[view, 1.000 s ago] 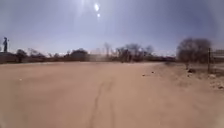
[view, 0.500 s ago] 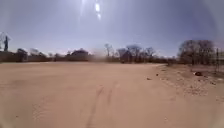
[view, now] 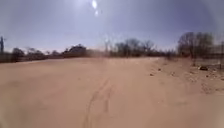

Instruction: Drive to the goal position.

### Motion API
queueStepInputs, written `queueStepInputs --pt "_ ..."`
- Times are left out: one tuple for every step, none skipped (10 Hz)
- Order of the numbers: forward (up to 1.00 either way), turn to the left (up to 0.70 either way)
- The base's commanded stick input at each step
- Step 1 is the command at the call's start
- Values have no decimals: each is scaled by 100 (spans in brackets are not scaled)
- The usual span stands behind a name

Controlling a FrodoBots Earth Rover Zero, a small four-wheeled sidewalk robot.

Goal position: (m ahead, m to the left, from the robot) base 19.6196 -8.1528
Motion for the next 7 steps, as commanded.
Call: queueStepInputs --pt "100 0" --pt "100 0" --pt "100 0" --pt "100 0" --pt "100 0" --pt "100 0" --pt "100 0"
